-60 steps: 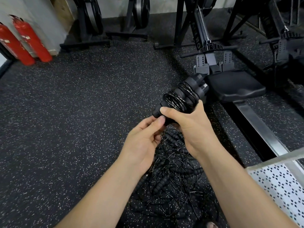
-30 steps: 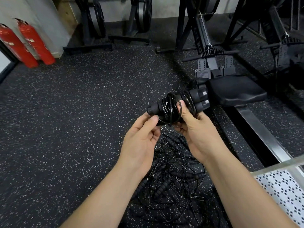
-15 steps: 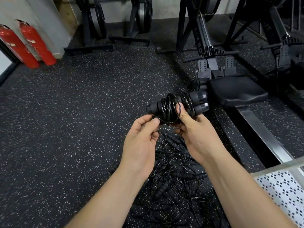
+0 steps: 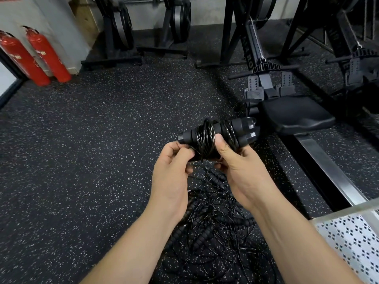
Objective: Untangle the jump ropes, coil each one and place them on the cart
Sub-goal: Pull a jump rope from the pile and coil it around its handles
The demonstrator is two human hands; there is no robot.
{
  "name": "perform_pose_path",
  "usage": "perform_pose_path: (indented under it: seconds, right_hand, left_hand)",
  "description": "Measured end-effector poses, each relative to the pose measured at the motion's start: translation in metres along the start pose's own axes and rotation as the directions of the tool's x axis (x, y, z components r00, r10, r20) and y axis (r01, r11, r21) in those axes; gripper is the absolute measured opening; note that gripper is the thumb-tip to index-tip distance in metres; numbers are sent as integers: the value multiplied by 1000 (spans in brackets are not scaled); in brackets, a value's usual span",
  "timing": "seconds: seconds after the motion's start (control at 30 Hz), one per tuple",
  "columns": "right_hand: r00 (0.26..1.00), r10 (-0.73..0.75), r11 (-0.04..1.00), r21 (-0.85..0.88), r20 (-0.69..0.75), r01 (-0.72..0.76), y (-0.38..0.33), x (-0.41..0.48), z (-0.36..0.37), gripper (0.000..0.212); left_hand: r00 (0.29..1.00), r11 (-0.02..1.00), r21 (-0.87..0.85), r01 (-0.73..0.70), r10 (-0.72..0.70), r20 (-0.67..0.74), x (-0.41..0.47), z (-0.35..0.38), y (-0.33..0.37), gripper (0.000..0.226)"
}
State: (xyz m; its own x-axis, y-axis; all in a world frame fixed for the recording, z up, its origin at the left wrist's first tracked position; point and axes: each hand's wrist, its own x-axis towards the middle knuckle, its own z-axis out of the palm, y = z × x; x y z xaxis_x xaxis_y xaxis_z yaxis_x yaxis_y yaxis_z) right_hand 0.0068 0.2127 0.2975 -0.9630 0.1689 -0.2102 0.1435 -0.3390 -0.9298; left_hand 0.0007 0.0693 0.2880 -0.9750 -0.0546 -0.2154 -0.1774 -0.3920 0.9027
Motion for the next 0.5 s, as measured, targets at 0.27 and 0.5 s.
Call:
perform_pose_path:
  seconds: [0.27, 0.5]
  right_hand:
    - [998, 33, 998, 62, -45, -30, 8, -4, 9, 48]
    - [999, 39, 995, 90, -16, -37, 10, -8, 15, 43]
  left_hand:
    - [975, 990, 40, -135, 140, -172, -15, 8, -13, 14]
    - [990, 997, -74, -37, 26, -141, -15, 7, -10, 16]
